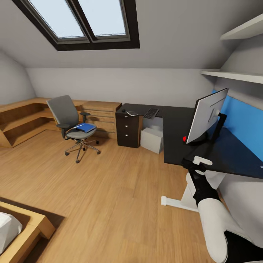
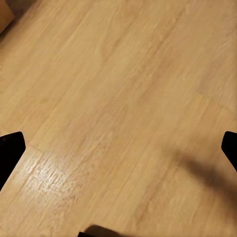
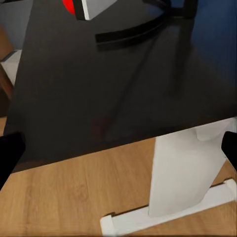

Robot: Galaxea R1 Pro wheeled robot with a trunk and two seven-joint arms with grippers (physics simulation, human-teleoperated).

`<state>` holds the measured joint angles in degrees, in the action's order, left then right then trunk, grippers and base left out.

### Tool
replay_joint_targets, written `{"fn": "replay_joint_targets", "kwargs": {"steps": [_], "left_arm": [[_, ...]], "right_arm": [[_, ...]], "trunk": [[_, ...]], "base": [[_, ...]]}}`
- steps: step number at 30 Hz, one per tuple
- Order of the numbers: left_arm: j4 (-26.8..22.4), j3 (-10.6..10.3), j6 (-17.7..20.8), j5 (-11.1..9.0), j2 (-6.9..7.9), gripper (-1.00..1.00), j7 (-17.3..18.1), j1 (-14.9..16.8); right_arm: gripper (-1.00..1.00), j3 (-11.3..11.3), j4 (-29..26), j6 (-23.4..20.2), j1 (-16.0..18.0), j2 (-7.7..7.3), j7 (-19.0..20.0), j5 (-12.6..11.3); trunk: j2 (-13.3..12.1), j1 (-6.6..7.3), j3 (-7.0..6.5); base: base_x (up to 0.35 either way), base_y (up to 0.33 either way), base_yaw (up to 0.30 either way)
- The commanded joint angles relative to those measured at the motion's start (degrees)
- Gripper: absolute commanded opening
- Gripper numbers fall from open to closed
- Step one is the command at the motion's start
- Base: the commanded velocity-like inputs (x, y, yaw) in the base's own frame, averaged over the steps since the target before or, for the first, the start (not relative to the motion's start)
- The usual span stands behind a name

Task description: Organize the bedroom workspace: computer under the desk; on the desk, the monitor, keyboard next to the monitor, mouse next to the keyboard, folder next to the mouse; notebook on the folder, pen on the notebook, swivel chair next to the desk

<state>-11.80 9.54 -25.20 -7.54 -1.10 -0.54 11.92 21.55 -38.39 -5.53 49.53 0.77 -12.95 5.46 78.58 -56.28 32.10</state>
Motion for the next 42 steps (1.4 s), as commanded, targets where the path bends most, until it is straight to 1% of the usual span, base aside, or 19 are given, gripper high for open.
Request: {"fn": "replay_joint_targets", "kwargs": {"steps": [1, 3, 7, 8, 11, 12, 14, 15, 20, 22, 23, 25, 28, 29, 35, 42], "left_arm": [[0.03, 0.00, -0.18, -0.39, 0.01, 1.00, 0.00, 0.03], [0.03, 0.01, -0.19, -0.41, 0.02, 1.00, 0.00, 0.03], [0.03, 0.03, -0.16, -0.44, 0.04, 1.00, 0.01, 0.03], [0.03, 0.04, -0.15, -0.43, 0.04, 1.00, 0.01, 0.03], [0.03, 0.04, -0.13, -0.43, 0.05, 1.00, 0.01, 0.03], [0.03, 0.04, -0.14, -0.44, 0.05, 1.00, 0.01, 0.03], [0.03, 0.01, -0.16, -0.41, 0.05, 1.00, 0.01, 0.03], [0.03, -0.01, -0.18, -0.39, 0.05, 1.00, 0.01, 0.03], [0.03, -0.03, -0.16, -0.42, 0.05, 1.00, 0.01, 0.03], [0.03, -0.04, -0.15, -0.43, 0.05, 1.00, 0.01, 0.03], [0.03, -0.04, -0.14, -0.44, 0.00, 1.00, 0.01, 0.03], [0.03, -0.04, -0.14, -0.43, -0.02, 1.00, 0.01, 0.03], [0.03, -0.06, -0.14, -0.40, -0.03, 1.00, 0.01, 0.03], [0.03, -0.09, -0.16, -0.39, -0.03, 1.00, 0.01, 0.03], [0.03, -0.11, -0.13, -0.39, -0.04, 1.00, 0.01, 0.03], [0.03, -0.18, -0.19, -0.32, -0.11, 1.00, 0.01, 0.03]], "right_arm": [[1.00, 0.13, -0.19, -0.67, 0.13, 0.15, -0.71, 0.55], [1.00, 0.08, -0.54, -0.78, 0.22, 0.28, -1.20, 0.54], [1.00, 0.02, -3.28, -0.80, 0.51, 0.75, -1.85, 0.47], [1.00, 0.01, -5.04, -0.75, 0.63, 0.93, -1.97, 0.46], [1.00, -0.06, -7.91, -0.72, 0.73, 1.41, -2.12, 0.44], [1.00, -0.11, -9.57, -0.72, 0.76, 1.94, -2.34, 0.44], [1.00, -0.20, -11.00, -0.73, 0.80, 2.52, -2.77, 0.44], [1.00, -0.36, -12.17, -0.79, 0.97, 3.10, -3.39, 0.43], [1.00, -1.22, -13.65, -1.47, 2.31, 4.24, -5.60, 0.41], [1.00, -1.50, -13.76, -2.10, 2.87, 4.51, -6.01, 0.39], [1.00, -1.92, -13.61, -5.69, 4.88, 4.92, -6.41, 0.36], [1.00, -2.05, -13.50, -7.76, 6.04, 4.97, -6.37, 0.35], [1.00, -2.21, -13.56, -9.01, 6.80, 4.91, -6.08, 0.36], [1.00, -2.67, -13.75, -9.42, 7.09, 4.87, -5.66, 0.42], [1.00, -5.84, -14.26, -10.16, 7.49, 4.72, -4.39, 0.64], [1.00, -6.99, -15.31, -10.35, 7.58, 4.62, -4.08, 0.62]], "trunk": [[0.03, 0.00, 0.06], [0.03, 0.00, 0.06], [0.03, 0.00, 0.06], [0.03, 0.00, 0.06], [0.03, 0.00, 0.06], [0.03, 0.00, 0.06], [0.03, 0.00, 0.06], [0.03, 0.00, 0.06], [0.03, 0.00, 0.06], [0.03, 0.00, 0.06], [0.03, 0.00, 0.06], [0.03, 0.00, 0.06], [0.03, 0.00, 0.06], [0.03, 0.00, 0.06], [0.03, 0.00, 0.06], [0.03, 0.00, 0.06]], "base": [[0.000, 0.003, 0.000], [0.000, 0.002, 0.000], [0.000, 0.001, 0.000], [0.000, 0.000, 0.000], [0.000, 0.000, 0.000], [0.000, 0.000, 0.000], [0.000, 0.000, 0.000], [0.000, 0.000, 0.000], [0.000, 0.000, 0.000], [0.000, 0.000, 0.000], [0.000, 0.000, 0.000], [0.000, 0.000, 0.000], [0.000, 0.000, 0.000], [0.000, 0.000, 0.000], [0.000, 0.000, 0.000], [0.000, 0.000, 0.000]]}}
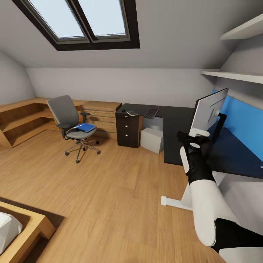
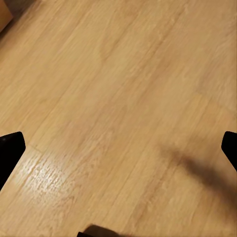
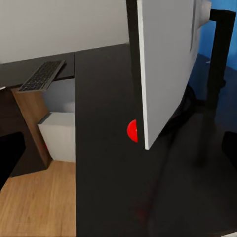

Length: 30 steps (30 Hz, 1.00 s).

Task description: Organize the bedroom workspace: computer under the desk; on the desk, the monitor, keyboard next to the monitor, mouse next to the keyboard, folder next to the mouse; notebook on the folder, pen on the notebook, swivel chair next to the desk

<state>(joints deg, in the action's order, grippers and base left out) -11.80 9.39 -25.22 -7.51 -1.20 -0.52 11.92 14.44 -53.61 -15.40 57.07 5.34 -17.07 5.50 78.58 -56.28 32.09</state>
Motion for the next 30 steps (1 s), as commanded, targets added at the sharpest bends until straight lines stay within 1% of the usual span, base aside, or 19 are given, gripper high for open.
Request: {"fn": "replay_joint_targets", "kwargs": {"steps": [1, 5, 14, 25, 30], "left_arm": [[0.02, -0.05, -0.17, -0.34, -0.02, 1.00, -0.01, 0.03], [0.02, -0.06, -0.29, -0.32, -0.03, 1.00, 0.05, 0.03], [0.02, -0.07, -1.24, -0.24, -0.03, 1.00, 0.02, 0.03], [0.02, -0.07, -1.32, -0.22, -0.04, 1.00, -0.01, 0.03], [0.02, -0.07, -1.32, -0.22, -0.08, 1.00, -0.01, 0.03]], "right_arm": [[1.00, 0.03, -0.25, -0.49, 0.05, 0.04, 0.07, 0.57], [1.00, -0.06, -0.45, -0.50, 0.05, 0.03, 0.09, 0.57], [1.00, -0.11, -1.70, -0.41, -0.01, -0.02, 0.15, 0.54], [1.00, -0.01, -1.68, -0.21, -0.18, -0.16, -0.11, 0.63], [1.00, 0.03, -1.70, -0.10, -0.35, -1.13, -0.16, 0.59]], "trunk": [[0.03, 0.00, 0.06], [0.03, 0.00, 0.06], [0.03, 0.00, 0.06], [0.03, 0.00, 0.06], [0.03, 0.00, 0.06]], "base": [[0.021, 0.000, 0.000], [0.134, 0.000, 0.000], [0.263, 0.000, 0.000], [0.049, 0.000, 0.000], [0.008, 0.000, 0.000]]}}
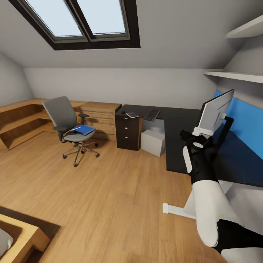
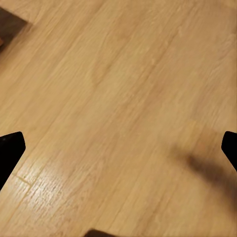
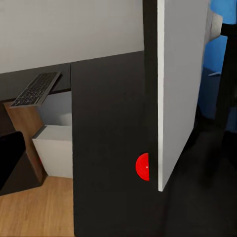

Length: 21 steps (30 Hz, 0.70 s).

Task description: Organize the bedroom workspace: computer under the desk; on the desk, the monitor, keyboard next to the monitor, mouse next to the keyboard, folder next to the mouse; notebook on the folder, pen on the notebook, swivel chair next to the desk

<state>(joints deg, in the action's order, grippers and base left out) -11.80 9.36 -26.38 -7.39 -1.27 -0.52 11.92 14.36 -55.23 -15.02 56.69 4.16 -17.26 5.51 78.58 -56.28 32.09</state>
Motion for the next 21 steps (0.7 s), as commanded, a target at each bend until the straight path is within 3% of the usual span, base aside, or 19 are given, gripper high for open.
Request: {"fn": "replay_joint_targets", "kwargs": {"steps": [1, 11, 21], "left_arm": [[0.02, -0.04, -0.17, -0.35, -0.02, 1.00, -0.01, 0.03], [0.02, -0.03, -0.17, -0.42, -0.05, 1.00, -0.01, 0.03], [0.02, 0.04, -0.18, -0.44, 0.02, 1.00, -0.01, 0.03]], "right_arm": [[1.00, 0.10, -0.09, -0.44, 0.01, -0.11, 0.02, 0.59], [1.00, 0.06, -0.14, -0.40, -0.65, -0.59, -0.44, 0.73], [1.00, -0.02, -0.14, -0.60, -1.26, -0.21, -4.09, 0.59]], "trunk": [[0.03, 0.00, 0.06], [0.03, 0.00, 0.06], [0.03, 0.00, 0.05]], "base": [[0.004, 0.000, 0.000], [0.001, 0.000, 0.000], [0.000, 0.000, -0.025]]}}
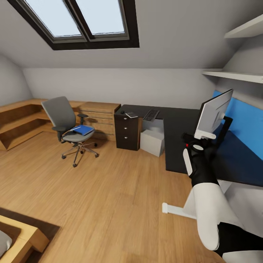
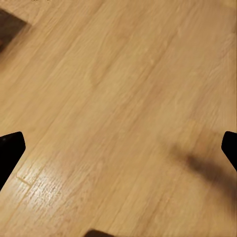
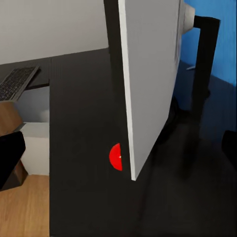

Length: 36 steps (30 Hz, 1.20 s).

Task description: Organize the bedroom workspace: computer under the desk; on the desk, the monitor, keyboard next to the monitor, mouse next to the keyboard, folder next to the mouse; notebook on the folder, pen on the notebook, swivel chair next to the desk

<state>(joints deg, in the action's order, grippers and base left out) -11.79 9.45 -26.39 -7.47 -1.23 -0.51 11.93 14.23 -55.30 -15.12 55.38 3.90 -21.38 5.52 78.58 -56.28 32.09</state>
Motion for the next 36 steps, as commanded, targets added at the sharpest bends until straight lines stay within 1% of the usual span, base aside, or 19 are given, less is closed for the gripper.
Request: {"fn": "replay_joint_targets", "kwargs": {"steps": [1, 4, 11, 16, 24, 31, 36], "left_arm": [[0.01, -0.04, -0.16, -0.35, -0.01, 1.00, -0.01, 0.02], [0.01, -0.04, -0.15, -0.35, 0.00, 1.00, -0.01, 0.02], [0.01, -0.04, -0.20, -0.37, 0.00, 1.00, -0.01, 0.02], [0.01, -0.04, -0.22, -0.40, 0.05, 1.00, 0.00, 0.02], [0.01, -0.04, -0.24, -0.41, 0.08, 1.00, -0.01, 0.02], [0.01, -0.04, -0.24, -0.37, 0.06, 1.00, -0.01, 0.02], [0.01, -0.04, -0.24, -0.36, 0.02, 1.00, 0.01, 0.02]], "right_arm": [[1.00, 0.11, -0.07, -0.51, 0.03, 0.09, -0.36, 0.56], [1.00, 0.10, -0.07, -0.52, 0.01, 0.18, -1.66, 0.50], [1.00, 0.10, -0.14, -0.53, 0.00, 0.17, -2.60, 0.64], [1.00, 0.10, -0.31, -0.53, -0.01, 0.14, -2.73, 0.75], [1.00, 0.14, -0.22, -0.29, -0.10, -0.08, -2.64, 0.78], [1.00, 0.12, -0.13, -0.19, -0.50, -0.09, -2.48, 0.73], [1.00, 0.10, -0.24, -0.18, -0.59, -0.11, -2.45, 0.72]], "trunk": [[0.03, 0.00, 0.05], [0.03, 0.00, -0.01], [0.03, 0.00, -0.13], [0.03, 0.00, -0.15], [0.03, 0.00, -0.16], [0.03, 0.00, -0.16], [0.03, 0.00, -0.16]], "base": [[0.000, 0.000, -0.152], [0.000, 0.000, -0.200], [0.000, 0.000, -0.127], [0.022, 0.018, -0.030], [0.159, 0.115, -0.007], [0.059, 0.043, -0.001], [0.050, 0.160, 0.000]]}}
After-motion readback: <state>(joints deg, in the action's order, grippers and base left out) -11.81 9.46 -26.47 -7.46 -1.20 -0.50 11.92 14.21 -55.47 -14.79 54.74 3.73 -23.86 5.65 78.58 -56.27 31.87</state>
